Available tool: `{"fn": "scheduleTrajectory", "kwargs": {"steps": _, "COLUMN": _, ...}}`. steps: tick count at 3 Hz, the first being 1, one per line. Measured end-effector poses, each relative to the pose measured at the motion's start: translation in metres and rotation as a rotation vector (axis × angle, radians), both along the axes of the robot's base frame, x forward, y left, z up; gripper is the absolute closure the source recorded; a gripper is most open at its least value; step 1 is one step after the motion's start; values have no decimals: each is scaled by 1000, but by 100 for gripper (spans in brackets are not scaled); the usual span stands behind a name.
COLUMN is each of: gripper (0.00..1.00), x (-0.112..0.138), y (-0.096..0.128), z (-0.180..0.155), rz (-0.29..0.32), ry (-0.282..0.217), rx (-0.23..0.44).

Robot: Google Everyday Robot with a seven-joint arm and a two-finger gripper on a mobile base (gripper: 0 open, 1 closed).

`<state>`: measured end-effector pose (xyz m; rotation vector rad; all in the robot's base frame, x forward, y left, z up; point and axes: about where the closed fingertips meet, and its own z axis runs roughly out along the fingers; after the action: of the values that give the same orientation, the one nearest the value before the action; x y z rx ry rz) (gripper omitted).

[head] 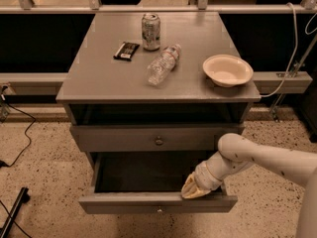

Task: Open middle drawer

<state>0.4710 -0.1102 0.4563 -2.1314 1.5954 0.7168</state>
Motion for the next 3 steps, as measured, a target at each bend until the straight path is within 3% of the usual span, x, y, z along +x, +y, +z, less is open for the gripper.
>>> {"fn": "scheduleTrajectory", "kwargs": {"steps": 1, "gripper": 100, "x": 0, "y": -2, "z": 13, "rz": -42, "ry": -5, "rx": 9}}
{"fn": "scheduleTrajectory", "kwargs": {"steps": 3, "gripper": 100, "x": 32, "y": -11, "z": -3, "rz": -176, "ry": -82, "rx": 28}}
